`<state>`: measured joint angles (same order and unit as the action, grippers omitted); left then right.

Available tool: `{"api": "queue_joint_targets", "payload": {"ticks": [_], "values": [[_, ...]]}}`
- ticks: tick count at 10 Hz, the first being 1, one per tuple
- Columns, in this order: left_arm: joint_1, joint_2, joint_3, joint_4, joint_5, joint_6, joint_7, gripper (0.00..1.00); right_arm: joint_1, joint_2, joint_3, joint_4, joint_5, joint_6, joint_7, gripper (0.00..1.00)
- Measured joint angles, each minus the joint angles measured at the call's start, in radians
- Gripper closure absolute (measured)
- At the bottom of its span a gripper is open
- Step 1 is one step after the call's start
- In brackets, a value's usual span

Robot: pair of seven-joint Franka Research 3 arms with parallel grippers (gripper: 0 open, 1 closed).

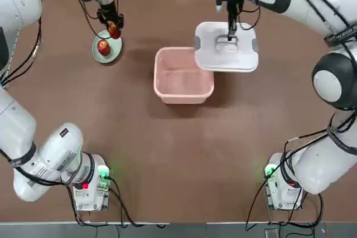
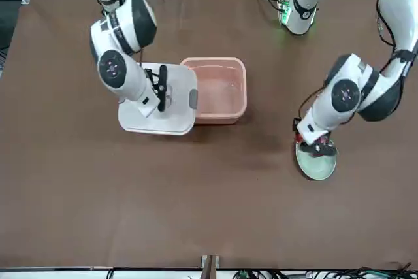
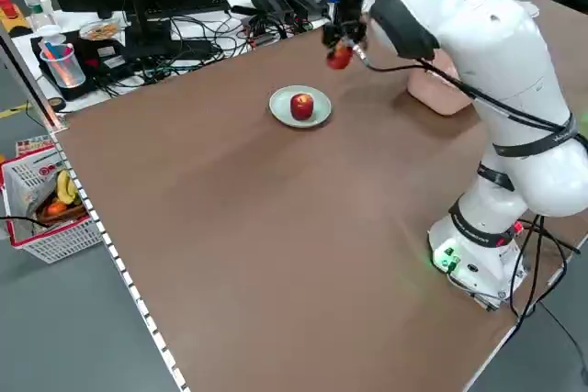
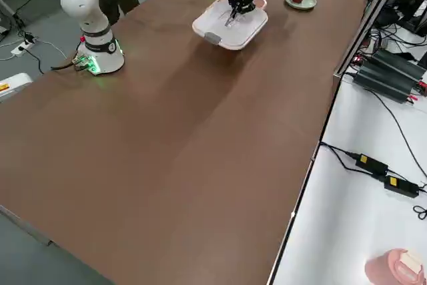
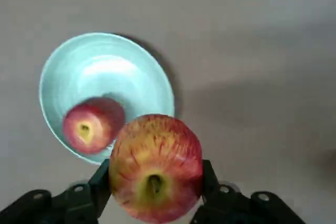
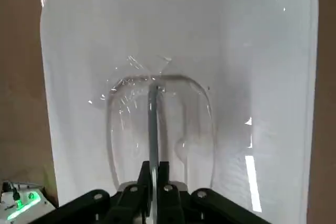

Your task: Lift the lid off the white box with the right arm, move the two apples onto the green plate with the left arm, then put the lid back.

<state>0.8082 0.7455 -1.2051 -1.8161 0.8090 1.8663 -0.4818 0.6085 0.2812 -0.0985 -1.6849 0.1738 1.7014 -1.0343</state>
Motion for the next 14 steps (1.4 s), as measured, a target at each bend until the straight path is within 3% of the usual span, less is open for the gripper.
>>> {"api": "queue_joint_targets", "payload": {"ticks": [2,3,8,12,14], "values": [[0.0,0.009,0.111,-0.002,0.015,0.095,0.089,0.3,0.059,0.019,0.001,-0.003,0.02,0.034,0.017,0.93],[0.0,0.016,0.136,-0.002,0.029,0.126,0.109,0.3,0.081,0.028,0.001,-0.003,0.041,0.045,0.017,0.93],[-0.022,0.045,0.18,-0.004,0.07,0.207,0.141,0.3,0.21,0.053,0.001,-0.004,0.084,0.108,0.103,0.93],[-0.069,0.079,0.264,-0.007,0.106,0.304,0.142,0.3,0.24,0.085,0.001,0.013,0.085,0.128,0.153,0.93],[-0.072,0.094,0.272,-0.004,0.111,0.316,0.142,0.28,0.246,0.104,0.001,0.043,0.085,0.129,0.168,0.93]]}}
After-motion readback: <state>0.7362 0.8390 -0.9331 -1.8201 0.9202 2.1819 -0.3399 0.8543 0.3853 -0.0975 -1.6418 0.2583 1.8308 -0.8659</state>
